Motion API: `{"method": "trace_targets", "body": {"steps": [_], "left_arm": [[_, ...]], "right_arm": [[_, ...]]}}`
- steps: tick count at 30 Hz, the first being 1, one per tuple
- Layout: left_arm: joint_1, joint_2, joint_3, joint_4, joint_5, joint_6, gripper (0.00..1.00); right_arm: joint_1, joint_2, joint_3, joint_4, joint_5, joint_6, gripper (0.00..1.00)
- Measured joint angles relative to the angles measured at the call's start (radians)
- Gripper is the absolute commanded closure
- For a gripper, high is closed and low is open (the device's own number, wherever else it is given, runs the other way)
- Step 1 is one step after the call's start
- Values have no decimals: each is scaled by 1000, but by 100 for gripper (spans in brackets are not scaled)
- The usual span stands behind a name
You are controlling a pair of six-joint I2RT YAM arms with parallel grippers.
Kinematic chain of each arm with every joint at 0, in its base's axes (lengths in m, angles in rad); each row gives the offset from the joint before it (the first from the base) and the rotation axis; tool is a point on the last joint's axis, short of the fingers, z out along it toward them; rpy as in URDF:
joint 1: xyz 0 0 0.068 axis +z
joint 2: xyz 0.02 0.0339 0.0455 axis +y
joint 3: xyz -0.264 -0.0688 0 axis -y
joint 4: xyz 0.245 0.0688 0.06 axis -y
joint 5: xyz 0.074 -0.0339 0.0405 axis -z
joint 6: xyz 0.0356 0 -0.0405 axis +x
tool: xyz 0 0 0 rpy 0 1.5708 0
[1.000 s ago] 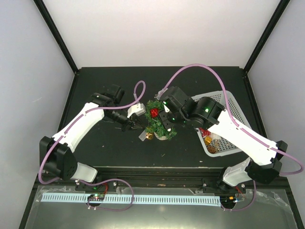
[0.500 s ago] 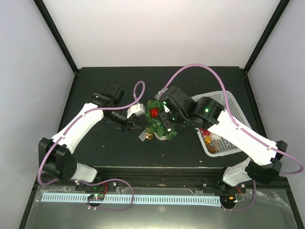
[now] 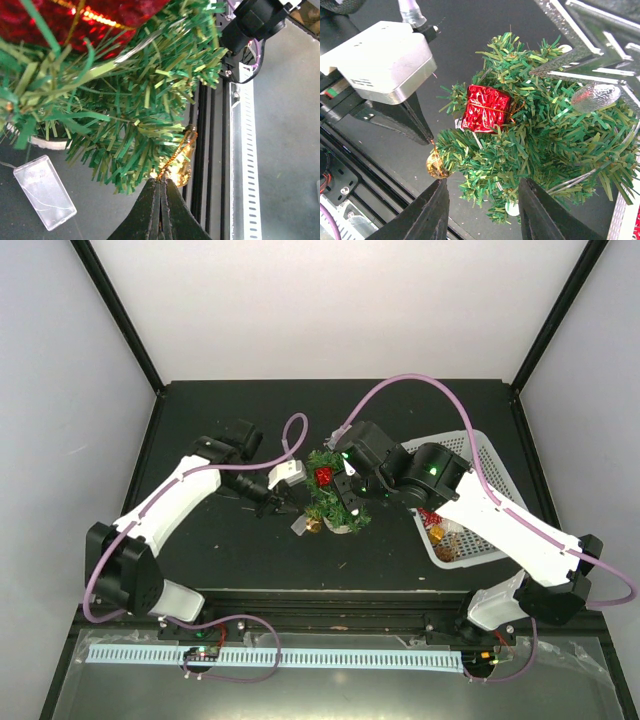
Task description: Decorate the small christmas tree
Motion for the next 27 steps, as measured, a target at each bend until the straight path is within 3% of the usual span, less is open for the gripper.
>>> {"method": "trace_targets", "body": {"steps": [27], "left_arm": [[-3, 50, 7, 88, -27, -56, 98]], "right_arm": [[0, 15, 0, 0, -2, -5, 59]]}}
